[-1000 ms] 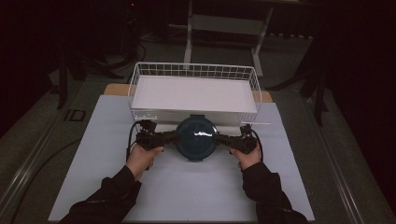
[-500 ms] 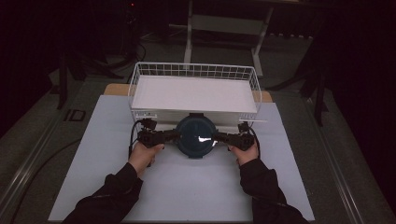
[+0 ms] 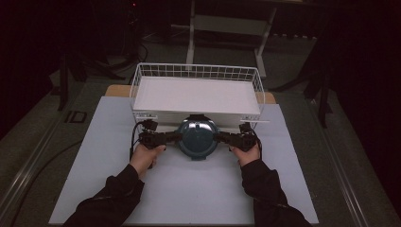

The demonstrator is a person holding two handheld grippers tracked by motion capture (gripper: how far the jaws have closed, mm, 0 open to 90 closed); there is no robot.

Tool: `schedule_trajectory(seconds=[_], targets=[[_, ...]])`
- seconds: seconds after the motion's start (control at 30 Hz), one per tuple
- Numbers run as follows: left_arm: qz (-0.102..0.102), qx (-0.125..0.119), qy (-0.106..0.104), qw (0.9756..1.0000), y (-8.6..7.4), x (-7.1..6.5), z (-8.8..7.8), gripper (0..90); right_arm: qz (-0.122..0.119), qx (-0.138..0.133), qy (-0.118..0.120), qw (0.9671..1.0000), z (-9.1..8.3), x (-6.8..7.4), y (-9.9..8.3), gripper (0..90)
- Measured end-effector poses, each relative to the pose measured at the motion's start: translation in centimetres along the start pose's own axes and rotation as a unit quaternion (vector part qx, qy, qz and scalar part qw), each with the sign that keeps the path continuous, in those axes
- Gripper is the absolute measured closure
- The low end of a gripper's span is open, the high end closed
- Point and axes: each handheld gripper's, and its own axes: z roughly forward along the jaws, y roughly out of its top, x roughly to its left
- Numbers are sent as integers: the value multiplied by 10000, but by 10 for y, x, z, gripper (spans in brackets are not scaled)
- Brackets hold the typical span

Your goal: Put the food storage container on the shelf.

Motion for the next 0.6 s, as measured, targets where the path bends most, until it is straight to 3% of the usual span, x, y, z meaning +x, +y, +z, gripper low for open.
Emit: schedule_trajectory(seconds=[0.1, 0.2, 0.27, 0.43, 0.6], targets=[[65, -156, 79, 9998, 1, -2, 1, 512, 51, -53, -64, 10000, 2, -1, 0, 518], [377, -241, 316, 9985, 4, -3, 2, 513, 81, -84, -104, 9999, 3, 1, 1, 519], [361, -257, 384, 9983, 6, -2, 3, 501, 160, -56, -135, 9998, 4, 3, 2, 514], [580, -446, 700, 9949, 7, -3, 5, 444, 100, -107, -222, 9996, 6, 4, 3, 501], [558, -333, 726, 9952, 8, -3, 4, 401, 45, -46, -332, 9994, 5, 9, 3, 453]])
